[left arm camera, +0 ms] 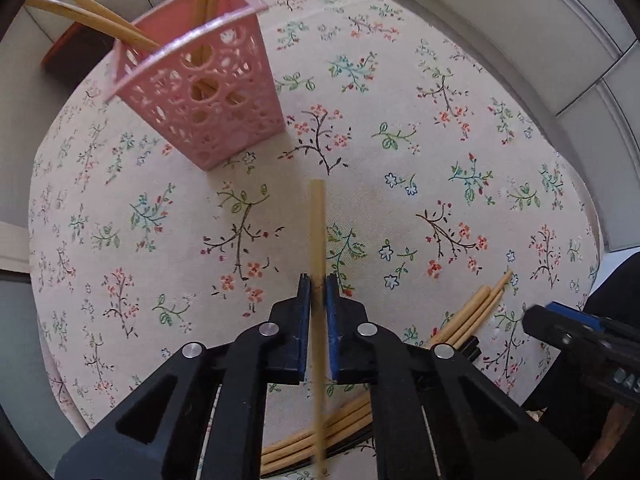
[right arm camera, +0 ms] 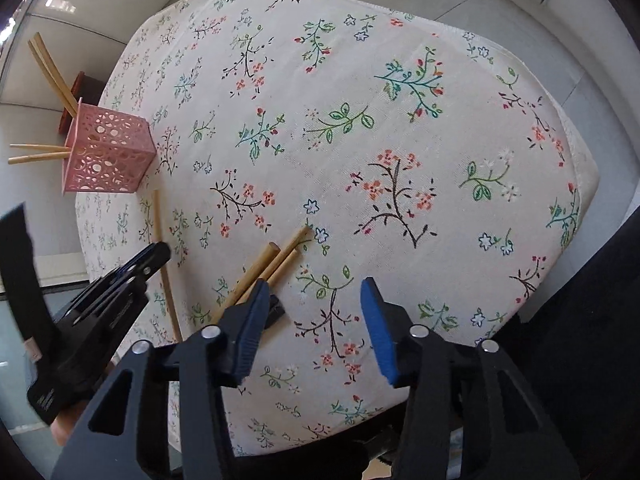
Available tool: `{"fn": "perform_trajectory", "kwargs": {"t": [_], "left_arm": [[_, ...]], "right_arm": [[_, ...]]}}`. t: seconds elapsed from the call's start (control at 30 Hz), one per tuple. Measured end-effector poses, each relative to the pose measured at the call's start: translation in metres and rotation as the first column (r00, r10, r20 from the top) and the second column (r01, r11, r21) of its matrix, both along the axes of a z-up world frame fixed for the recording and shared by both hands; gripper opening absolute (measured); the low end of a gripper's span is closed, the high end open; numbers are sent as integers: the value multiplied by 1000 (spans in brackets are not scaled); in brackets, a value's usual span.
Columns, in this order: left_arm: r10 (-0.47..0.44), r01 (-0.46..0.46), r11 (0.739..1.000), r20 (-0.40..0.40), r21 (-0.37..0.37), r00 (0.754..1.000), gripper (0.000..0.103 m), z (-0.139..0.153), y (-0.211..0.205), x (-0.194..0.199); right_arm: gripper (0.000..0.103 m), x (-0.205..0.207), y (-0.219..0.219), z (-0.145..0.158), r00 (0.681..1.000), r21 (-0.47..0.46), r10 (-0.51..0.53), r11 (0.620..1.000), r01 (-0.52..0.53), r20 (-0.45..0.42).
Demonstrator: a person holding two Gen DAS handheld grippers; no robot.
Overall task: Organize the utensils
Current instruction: 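Close the left tool on a wooden chopstick while the right tool grasps another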
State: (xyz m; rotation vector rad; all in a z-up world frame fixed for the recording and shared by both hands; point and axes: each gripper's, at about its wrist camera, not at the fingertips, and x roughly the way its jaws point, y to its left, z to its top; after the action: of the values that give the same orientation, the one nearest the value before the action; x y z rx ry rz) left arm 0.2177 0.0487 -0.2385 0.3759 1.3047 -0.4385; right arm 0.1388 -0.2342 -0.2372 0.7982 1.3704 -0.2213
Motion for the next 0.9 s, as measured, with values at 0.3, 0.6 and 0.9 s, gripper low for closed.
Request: {"fn": "perform_trajectory", "kwargs": {"t": [0.3,0.6,0.9], "left_arm": [[-26,30,998,86,-51,996,7,40,8,-26],[14,-4,995,106,-95,994,7,50,26,-22],[20,-8,995,116,-97,993,7,50,28,-19]], "right_arm": [[31,28,12,1,998,161,-30,987,21,55],[33,35,14,-15,999,156,-49,987,49,-3],[31,42,27,-18,999,99,-10,995,13,-31]]}}
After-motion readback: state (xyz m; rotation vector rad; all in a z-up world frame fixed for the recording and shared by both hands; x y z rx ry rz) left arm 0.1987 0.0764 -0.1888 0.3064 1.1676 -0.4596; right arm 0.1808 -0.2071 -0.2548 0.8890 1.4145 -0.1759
